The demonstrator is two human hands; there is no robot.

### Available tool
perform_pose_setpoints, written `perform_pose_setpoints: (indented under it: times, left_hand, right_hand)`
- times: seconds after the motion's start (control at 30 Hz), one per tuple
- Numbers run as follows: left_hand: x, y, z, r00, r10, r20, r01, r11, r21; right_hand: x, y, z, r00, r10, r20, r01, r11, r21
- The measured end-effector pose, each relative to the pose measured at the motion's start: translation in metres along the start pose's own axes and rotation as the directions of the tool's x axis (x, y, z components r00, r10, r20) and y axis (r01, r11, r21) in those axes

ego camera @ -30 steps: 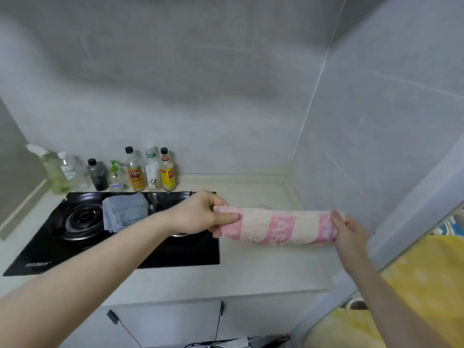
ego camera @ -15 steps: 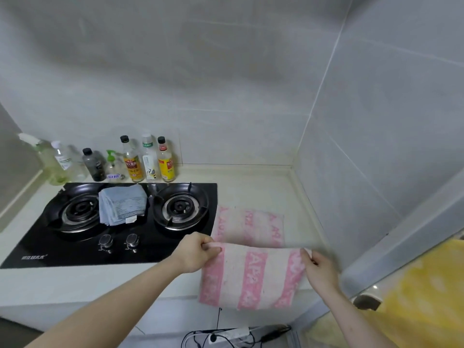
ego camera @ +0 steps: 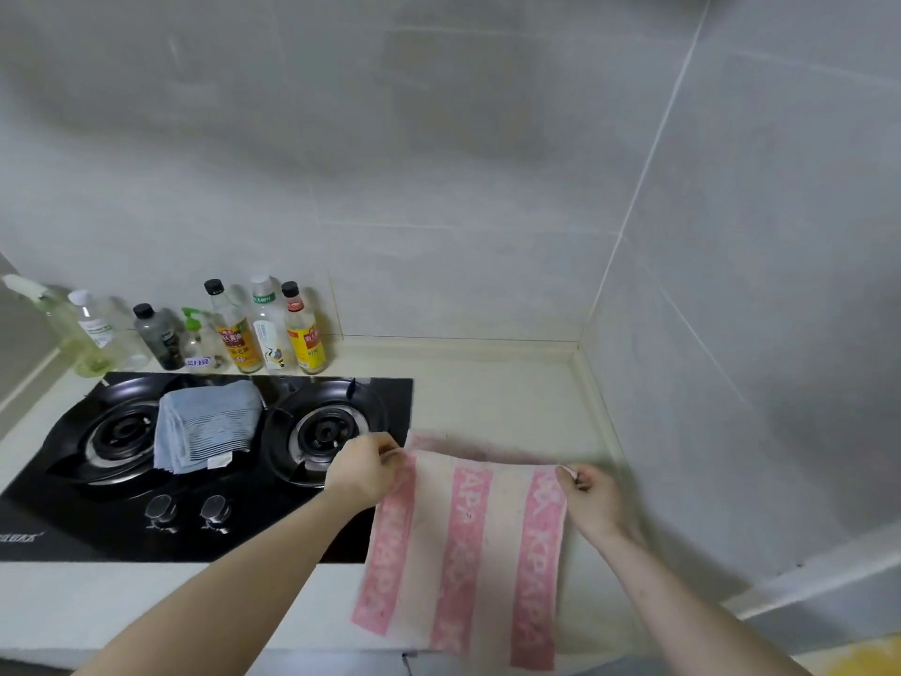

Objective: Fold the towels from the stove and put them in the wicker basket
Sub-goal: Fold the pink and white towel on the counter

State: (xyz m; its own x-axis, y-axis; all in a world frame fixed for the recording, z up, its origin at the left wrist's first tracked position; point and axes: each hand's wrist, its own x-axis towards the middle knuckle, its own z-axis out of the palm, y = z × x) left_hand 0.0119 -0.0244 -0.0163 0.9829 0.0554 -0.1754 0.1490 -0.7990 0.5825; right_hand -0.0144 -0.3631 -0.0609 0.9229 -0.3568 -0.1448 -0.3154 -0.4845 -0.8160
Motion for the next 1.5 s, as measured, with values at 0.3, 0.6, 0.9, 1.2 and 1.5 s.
perform_pose_setpoints:
  times: [0.3, 0.6, 0.9, 1.2, 1.5]
  left_hand:
    - [0.071, 0.003, 0.019, 0.997, 0.075, 0.008, -0.075, 0.981, 0.181]
    - [0.129, -0.01, 0.039, 0.986, 0.122, 0.114, -0.155, 0.921, 0.358]
    - [0.158, -0.007, 0.069, 0.985, 0.113, 0.13, -0.155, 0.908, 0.389]
    - [0.155, -0.004, 0.092, 0.976, 0.149, 0.161, -0.207, 0.872, 0.444]
    - [0.152, -0.009, 0.111, 0.95, 0.121, 0.287, -0.265, 0.798, 0.542]
  right_hand:
    - [0.062, 0.003, 0.028, 1.0, 0.019, 0.0, -0.019, 0.993, -0.12]
    - [0.096, 0.015, 0.052, 0.998, 0.067, -0.008, -0.067, 0.978, -0.2]
    - [0.123, 0.047, 0.068, 0.992, 0.124, -0.026, -0.127, 0.959, -0.254]
    - [0.108, 0.045, 0.067, 0.992, -0.121, 0.045, 0.127, 0.858, -0.498]
    - [0.114, 0.051, 0.076, 0.973, -0.118, 0.197, 0.211, 0.794, -0.57]
